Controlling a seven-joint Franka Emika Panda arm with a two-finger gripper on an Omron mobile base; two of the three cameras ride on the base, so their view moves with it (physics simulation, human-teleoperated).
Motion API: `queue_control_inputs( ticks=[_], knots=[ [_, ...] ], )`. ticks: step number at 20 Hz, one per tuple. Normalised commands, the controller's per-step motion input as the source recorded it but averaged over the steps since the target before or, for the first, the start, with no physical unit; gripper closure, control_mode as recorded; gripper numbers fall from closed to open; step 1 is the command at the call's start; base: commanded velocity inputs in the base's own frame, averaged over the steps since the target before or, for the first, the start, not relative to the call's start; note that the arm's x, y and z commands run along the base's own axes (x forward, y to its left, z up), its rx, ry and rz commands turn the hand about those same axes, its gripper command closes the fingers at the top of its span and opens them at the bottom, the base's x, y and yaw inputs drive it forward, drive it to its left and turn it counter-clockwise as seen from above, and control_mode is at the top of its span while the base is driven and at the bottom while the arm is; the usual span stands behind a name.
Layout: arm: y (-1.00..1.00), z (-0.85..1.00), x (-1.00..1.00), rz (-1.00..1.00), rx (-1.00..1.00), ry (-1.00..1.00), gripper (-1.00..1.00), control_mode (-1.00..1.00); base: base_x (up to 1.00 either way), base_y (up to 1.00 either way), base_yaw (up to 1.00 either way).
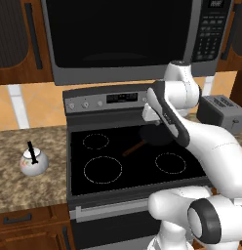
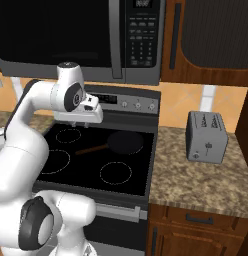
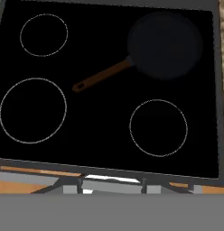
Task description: Pick the kettle from the counter and place it on a stove burner. Then turn the burner on.
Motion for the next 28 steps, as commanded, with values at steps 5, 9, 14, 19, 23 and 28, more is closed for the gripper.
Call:
queue_control_inputs(
  ticks=[5, 9, 14, 19, 23, 28],
  knots=[
    [0.06, -0.01, -0.41, -0.01, 0.02, 0.02, -1.00, -1.00, 0.00, 0.00, 0.00],
    [0.75, 0.09, -0.61, 0.01, 0.01, -0.17, -1.00, -1.00, 0.00, 0.00, 0.00],
    [1.00, 0.11, -0.19, 0.03, -0.01, -0.02, -1.00, -1.00, 0.00, 0.00, 0.00],
    [1.00, 0.05, -0.14, 0.17, -0.06, 0.01, -1.00, -1.00, 0.00, 0.00, 0.00],
    [1.00, -0.09, 0.01, 0.23, 0.00, 0.00, -1.00, -1.00, 0.00, 0.00, 0.00],
    [1.00, -0.16, 0.22, 0.24, 0.00, 0.00, -1.00, -1.00, 0.00, 0.00, 0.00]
  ],
)
